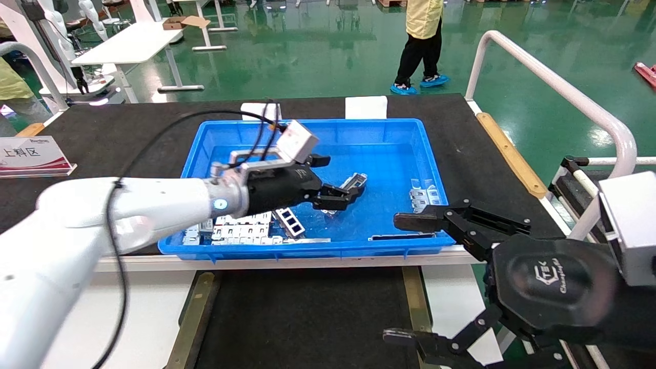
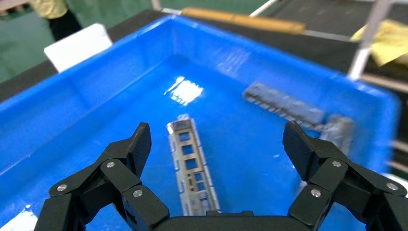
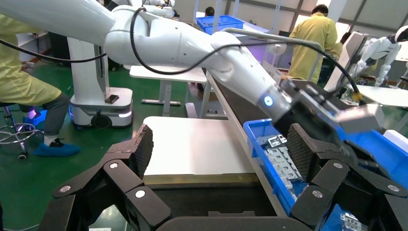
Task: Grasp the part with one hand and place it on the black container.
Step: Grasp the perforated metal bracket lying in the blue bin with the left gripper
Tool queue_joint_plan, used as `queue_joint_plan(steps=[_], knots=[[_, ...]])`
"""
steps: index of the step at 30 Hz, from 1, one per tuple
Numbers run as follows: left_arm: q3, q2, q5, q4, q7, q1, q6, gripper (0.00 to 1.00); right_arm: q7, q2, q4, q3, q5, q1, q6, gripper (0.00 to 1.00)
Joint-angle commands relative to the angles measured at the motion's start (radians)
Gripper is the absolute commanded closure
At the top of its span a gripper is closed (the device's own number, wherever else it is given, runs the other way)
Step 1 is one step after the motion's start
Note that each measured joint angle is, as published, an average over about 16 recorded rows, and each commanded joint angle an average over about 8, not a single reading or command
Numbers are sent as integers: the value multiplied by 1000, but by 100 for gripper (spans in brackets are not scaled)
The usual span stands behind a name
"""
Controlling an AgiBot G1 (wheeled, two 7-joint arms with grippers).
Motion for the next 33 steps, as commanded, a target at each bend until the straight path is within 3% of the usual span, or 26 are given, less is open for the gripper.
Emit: queue_joint_plan(steps=[1, 9, 11, 17, 18, 33], knots=[[5, 37, 15, 67, 36, -17, -39, 0, 0, 0, 0, 0, 0, 0, 0, 0], [73, 61, -6, 114, 53, -14, -121, 0, 0, 0, 0, 0, 0, 0, 0, 1], [97, 63, -16, 108, 41, -8, -139, 18, 0, 0, 0, 0, 0, 0, 0, 21], [175, 63, -50, 78, -2, 5, -184, 93, 0, 0, 0, 0, 0, 0, 0, 95], [189, 63, -55, 73, -8, 6, -191, 99, 0, 0, 0, 0, 0, 0, 0, 100], [365, 60, -133, 32, -74, 15, -276, 100, 0, 0, 0, -1, 0, 0, 0, 100]])
